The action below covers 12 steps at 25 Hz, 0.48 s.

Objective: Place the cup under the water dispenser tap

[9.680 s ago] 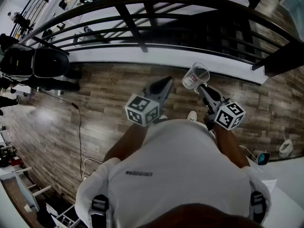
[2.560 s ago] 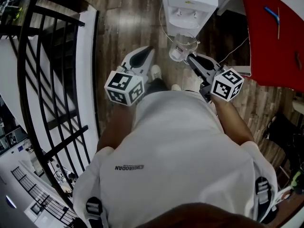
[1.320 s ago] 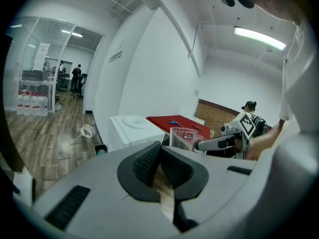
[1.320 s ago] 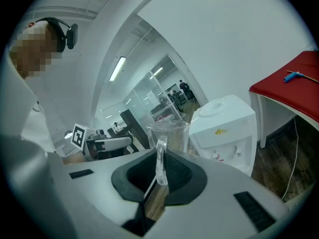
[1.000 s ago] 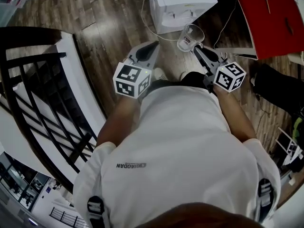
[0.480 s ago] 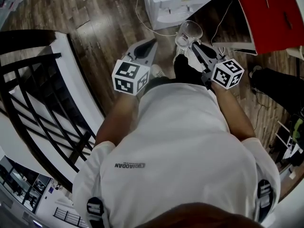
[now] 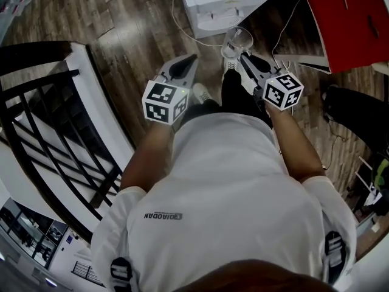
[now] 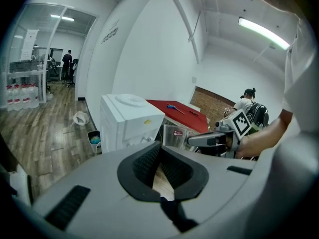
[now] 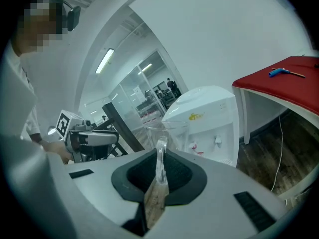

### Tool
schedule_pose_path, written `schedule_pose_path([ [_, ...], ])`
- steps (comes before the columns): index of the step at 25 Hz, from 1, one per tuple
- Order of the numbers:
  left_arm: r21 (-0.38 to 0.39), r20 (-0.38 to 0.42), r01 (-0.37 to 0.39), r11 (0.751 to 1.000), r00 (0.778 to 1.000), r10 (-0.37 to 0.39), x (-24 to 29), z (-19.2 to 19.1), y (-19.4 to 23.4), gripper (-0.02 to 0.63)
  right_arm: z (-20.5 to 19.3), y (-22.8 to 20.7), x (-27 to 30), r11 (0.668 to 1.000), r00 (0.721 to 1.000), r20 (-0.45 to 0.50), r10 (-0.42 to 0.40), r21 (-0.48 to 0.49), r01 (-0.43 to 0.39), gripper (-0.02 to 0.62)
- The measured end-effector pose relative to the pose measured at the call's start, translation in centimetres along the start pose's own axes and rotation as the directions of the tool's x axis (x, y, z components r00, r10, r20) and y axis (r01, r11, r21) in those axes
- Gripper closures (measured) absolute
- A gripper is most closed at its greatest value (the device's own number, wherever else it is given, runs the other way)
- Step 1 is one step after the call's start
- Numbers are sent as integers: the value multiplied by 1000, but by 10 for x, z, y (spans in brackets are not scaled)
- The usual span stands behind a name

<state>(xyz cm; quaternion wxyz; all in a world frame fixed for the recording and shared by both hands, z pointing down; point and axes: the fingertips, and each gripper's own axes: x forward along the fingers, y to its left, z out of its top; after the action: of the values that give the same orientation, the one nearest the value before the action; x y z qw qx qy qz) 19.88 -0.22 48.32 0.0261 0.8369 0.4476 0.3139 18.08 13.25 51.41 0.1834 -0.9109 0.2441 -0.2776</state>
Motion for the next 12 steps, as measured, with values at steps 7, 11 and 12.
schedule_pose_path([
  [7,-50,-62,-40,998,997,37,33,-22,17,611,-35,-44,26,1000,998,-53,-16,26,17,551],
  [11,-75,-93,-62,995,994,55,51,-36,27,611,-55,-72,47,999,995,-90,-34,-7,34,551],
  [12,-82,-103,-68,994,993,60,56,-40,29,611,-60,-79,54,999,994,-100,-38,-23,36,551],
])
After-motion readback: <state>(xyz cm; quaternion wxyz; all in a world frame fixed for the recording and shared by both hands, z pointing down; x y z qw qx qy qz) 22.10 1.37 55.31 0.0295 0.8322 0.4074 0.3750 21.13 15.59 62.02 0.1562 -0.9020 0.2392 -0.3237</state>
